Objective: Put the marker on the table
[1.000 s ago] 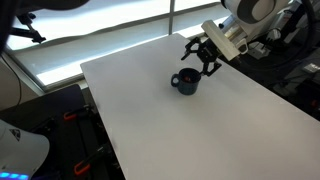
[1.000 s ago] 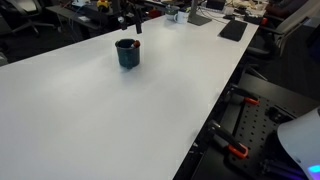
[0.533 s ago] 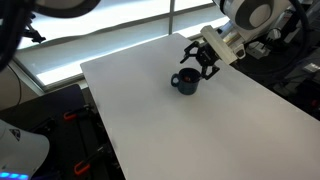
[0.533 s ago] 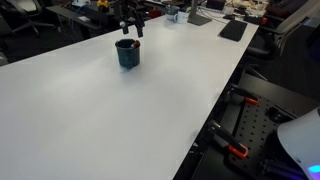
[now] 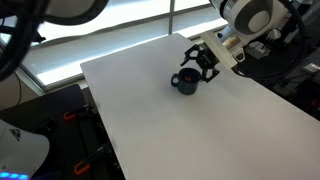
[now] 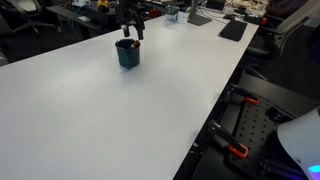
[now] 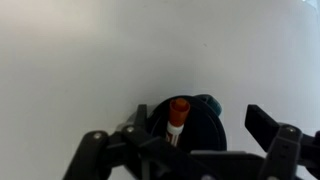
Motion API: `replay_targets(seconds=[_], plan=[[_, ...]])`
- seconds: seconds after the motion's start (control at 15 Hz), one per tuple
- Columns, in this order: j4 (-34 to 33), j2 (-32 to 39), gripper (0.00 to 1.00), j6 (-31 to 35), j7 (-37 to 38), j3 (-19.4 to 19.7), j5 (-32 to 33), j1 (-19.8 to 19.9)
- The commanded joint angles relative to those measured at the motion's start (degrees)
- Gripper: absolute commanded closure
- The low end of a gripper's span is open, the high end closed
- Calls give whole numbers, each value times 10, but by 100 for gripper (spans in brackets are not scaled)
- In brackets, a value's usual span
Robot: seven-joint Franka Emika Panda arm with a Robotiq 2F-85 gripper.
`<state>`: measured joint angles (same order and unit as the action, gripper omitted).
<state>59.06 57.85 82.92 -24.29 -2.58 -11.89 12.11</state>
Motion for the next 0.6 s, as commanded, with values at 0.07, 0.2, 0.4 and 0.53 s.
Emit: replay_targets(seconds=[0.07, 0.2, 0.4, 0.53], plan=[[-5, 4, 0, -2, 3, -5, 5, 4], [-10, 7, 0, -5, 5, -5, 6, 3], [-11, 10, 0, -6, 5, -5, 9, 1], [-10, 9, 28, -6, 4, -5, 8, 2]])
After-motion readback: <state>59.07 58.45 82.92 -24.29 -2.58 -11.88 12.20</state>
